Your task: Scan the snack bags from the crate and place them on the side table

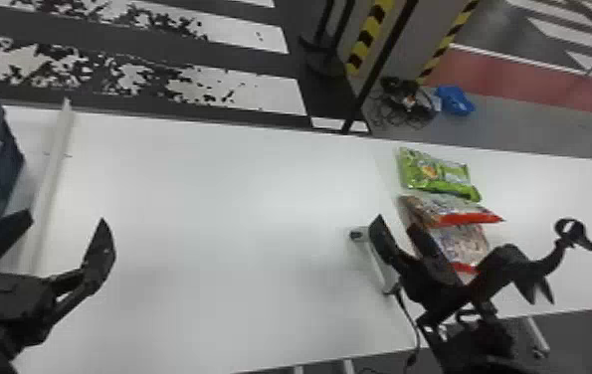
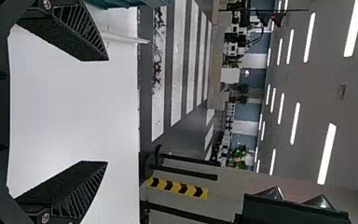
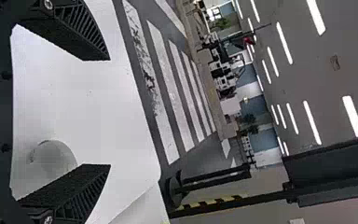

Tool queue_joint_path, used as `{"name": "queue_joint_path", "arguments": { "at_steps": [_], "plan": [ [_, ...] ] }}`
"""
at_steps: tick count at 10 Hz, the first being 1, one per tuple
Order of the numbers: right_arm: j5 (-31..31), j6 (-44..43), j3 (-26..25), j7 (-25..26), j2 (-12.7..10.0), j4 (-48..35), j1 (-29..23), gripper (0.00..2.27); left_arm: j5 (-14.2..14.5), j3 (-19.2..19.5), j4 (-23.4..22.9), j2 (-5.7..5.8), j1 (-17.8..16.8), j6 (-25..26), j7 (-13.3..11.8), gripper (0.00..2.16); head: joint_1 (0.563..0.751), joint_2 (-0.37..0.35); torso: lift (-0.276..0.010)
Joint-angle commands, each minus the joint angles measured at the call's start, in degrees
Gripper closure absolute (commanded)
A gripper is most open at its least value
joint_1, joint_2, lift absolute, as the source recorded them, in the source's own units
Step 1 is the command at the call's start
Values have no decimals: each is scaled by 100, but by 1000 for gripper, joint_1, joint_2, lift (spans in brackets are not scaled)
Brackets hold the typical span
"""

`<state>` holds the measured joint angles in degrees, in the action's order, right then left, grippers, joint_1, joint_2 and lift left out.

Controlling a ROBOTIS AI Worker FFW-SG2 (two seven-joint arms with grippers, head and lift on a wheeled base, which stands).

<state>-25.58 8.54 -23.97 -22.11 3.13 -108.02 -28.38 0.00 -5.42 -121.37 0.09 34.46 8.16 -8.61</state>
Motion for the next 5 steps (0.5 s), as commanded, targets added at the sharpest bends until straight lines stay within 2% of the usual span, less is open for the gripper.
{"name": "queue_joint_path", "arguments": {
  "at_steps": [1, 5],
  "plan": [
    [334, -717, 516, 67, -50, 80, -177, 56, 0, -38, 8, -24, 17, -29, 8, 80, 695, -334, -94],
    [906, -2387, 1263, 348, -252, 168, -520, 60, -35, -47, 193, -24, 70, -345, 26, 83, 695, -250, -94]
  ]
}}
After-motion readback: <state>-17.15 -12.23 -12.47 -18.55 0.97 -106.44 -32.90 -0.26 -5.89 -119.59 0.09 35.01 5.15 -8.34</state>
